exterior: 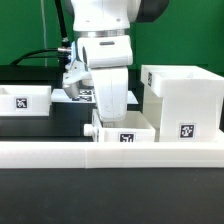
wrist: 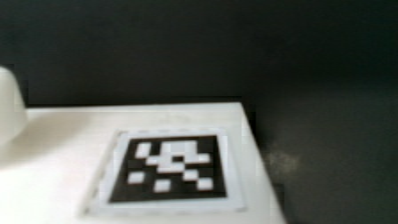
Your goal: Assemble drawer
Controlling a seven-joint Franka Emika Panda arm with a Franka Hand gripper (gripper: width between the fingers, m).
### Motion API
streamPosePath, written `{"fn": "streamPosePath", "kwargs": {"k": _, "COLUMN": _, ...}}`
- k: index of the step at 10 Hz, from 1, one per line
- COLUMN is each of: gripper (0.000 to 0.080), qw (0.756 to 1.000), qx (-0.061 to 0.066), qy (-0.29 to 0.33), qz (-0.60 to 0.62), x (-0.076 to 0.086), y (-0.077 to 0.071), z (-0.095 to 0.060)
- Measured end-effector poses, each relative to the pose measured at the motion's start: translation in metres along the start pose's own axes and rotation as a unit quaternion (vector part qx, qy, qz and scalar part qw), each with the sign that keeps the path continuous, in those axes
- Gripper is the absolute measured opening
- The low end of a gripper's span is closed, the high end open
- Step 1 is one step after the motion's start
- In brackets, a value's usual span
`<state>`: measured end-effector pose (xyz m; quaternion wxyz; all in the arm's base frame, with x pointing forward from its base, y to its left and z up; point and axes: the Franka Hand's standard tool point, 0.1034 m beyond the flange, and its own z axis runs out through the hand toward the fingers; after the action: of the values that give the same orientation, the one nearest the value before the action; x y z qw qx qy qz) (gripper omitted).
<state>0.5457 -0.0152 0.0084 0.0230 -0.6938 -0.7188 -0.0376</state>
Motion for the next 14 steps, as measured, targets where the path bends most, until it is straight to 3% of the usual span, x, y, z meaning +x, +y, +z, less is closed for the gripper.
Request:
{"fn": "streamPosePath", "kwargs": {"k": 8, "gripper": 0.0041, "qw": 1.0, "qx": -0.005, "qy": -0.002, "qz": -0.008, "x": 0.0054, "y": -0.0012, "z": -0.0026}}
{"fn": "streamPosePath", "kwargs": {"k": 11, "gripper": 0.0041, "qw": 1.0, "qx": -0.001, "qy": -0.002, "qz": -0.007, "x": 0.0044, "y": -0.0027, "z": -0.0013}}
{"fn": "streamPosePath", "kwargs": {"k": 12, "gripper": 0.0041, "qw": 1.0, "qx": 0.009, "qy": -0.002, "qz": -0.007, "x": 0.0036, "y": -0.0031, "z": -0.002}}
{"fn": "streamPosePath", "kwargs": {"k": 14, "gripper": 0.0041, "qw": 1.0, "qx": 0.01, "qy": -0.002, "qz": -0.006, "x": 0.0027, "y": -0.0046, "z": -0.0021}}
